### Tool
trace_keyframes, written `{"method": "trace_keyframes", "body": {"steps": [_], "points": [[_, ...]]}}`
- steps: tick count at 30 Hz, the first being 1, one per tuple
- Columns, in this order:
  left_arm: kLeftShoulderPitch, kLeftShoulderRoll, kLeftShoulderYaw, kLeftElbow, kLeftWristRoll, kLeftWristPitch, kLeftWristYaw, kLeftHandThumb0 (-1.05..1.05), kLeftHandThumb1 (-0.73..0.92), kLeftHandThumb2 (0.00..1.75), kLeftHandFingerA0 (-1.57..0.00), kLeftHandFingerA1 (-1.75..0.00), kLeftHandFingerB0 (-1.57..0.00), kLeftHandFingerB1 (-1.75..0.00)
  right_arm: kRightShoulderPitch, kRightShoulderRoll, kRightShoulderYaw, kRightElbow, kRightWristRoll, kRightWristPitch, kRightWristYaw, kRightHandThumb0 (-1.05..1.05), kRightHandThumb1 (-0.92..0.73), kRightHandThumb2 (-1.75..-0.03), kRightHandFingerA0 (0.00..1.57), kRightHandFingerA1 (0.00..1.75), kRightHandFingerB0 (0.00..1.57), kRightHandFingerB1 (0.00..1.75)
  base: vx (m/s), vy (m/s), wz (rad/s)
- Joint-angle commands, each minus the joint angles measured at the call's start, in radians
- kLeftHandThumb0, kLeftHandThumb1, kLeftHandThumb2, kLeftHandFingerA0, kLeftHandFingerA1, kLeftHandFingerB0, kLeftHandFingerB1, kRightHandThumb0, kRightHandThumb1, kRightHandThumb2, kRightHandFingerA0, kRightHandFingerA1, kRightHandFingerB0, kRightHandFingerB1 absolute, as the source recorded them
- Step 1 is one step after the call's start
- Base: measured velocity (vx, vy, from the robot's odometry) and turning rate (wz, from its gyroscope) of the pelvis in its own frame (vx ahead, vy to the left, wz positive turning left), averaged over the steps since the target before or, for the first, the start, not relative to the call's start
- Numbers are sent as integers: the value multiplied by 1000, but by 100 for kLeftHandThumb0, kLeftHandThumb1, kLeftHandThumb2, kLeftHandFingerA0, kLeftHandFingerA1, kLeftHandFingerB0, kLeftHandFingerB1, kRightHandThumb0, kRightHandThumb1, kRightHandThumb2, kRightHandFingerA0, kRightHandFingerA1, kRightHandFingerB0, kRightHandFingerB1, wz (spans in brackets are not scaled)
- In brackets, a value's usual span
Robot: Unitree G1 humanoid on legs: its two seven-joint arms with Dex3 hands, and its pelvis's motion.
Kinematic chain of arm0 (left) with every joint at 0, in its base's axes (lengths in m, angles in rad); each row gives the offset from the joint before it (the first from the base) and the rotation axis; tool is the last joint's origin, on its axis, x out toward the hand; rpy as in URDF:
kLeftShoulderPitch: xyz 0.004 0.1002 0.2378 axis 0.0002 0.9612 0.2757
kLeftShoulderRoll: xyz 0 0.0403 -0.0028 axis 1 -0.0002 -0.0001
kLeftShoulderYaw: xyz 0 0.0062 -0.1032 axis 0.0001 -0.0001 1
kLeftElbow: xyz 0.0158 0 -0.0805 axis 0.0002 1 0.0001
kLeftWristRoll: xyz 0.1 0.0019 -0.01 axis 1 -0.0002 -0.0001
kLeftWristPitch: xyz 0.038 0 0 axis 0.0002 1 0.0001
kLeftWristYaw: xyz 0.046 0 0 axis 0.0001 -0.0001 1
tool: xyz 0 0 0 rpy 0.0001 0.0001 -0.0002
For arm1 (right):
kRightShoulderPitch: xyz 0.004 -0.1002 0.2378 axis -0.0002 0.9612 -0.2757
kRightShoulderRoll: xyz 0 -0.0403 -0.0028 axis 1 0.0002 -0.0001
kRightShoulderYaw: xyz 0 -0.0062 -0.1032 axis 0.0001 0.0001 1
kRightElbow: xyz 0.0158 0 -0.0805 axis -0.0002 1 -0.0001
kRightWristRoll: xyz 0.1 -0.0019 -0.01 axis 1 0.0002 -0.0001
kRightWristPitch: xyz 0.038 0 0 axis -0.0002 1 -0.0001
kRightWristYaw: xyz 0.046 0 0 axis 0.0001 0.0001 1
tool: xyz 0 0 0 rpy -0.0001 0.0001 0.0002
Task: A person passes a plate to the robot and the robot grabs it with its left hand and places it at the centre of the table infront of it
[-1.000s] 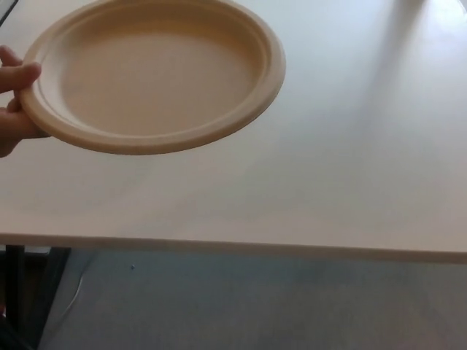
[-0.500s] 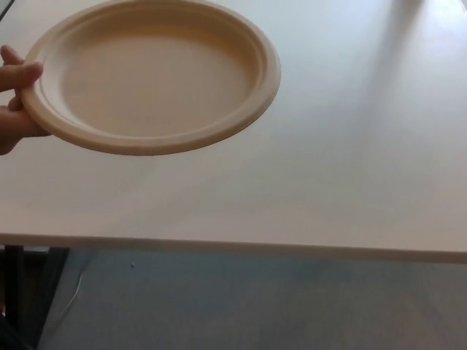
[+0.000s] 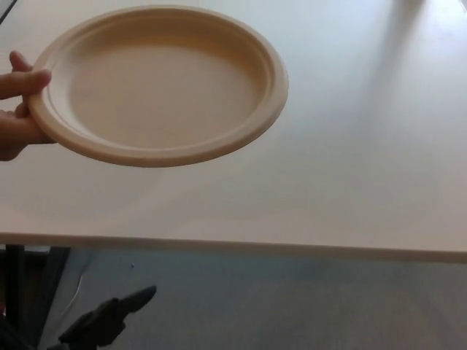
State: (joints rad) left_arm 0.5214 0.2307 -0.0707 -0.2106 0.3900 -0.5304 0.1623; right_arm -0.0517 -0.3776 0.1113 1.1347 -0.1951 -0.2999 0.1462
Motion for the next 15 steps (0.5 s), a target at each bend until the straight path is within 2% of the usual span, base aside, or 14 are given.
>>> {"method": "trace_keyframes", "body": {"steps": [1,2,3,4,5,11,12,13,14,15], "points": [[-63,-155,134,-545,111,-470,152,-66,62,59,-39,-42,-35,-36,-25,-28,5,29,-17,-17,14,-88,-80,-66,23,55,19,44,0,0,0],[-111,-164,127,-570,110,-436,148,-70,52,86,-36,-56,-29,-49,-28,-27,-1,30,-9,-15,21,-88,-79,-65,24,55,20,43,0,0,0],[-147,-169,122,-591,110,-403,141,-70,52,86,-36,-56,-29,-49,-32,-26,-6,30,-3,-11,24,-88,-79,-65,24,55,20,43,0,0,0],[-173,-178,109,-603,103,-379,134,-68,63,59,-42,-49,-36,-38,-33,-25,-12,35,6,-16,34,-82,-61,-106,21,60,14,52,0,0,0],[-188,-180,113,-618,103,-361,128,-65,63,59,-41,-49,-35,-39,-34,-26,-8,35,1,-16,32,-88,-81,-65,22,55,19,44,0,0,0],[-312,-195,149,-713,114,-235,86,-62,64,59,-42,-59,-36,-46,-45,-26,-1,35,-7,-8,30,-87,-80,-65,23,55,19,43,0,0,0],[-342,-199,154,-725,113,-217,80,-63,51,88,-42,-66,-31,-56,-48,-25,-2,39,-6,-7,29,-84,-82,-65,23,56,21,45,0,0,0],[-357,-204,149,-735,105,-202,72,-63,50,87,-52,-71,-33,-57,-48,-24,-5,40,-3,-8,31,-83,-81,-64,23,56,21,46,0,0,0],[-365,-208,141,-744,95,-189,63,-63,50,87,-52,-71,-33,-57,-48,-23,-7,39,0,-9,33,-83,-81,-64,23,56,21,46,0,0,0],[-358,-207,125,-747,63,-194,56,-58,60,58,-64,-72,-39,-46,-49,-24,-2,41,-7,-12,27,-84,-82,-65,25,56,22,46,0,0,0]]}}
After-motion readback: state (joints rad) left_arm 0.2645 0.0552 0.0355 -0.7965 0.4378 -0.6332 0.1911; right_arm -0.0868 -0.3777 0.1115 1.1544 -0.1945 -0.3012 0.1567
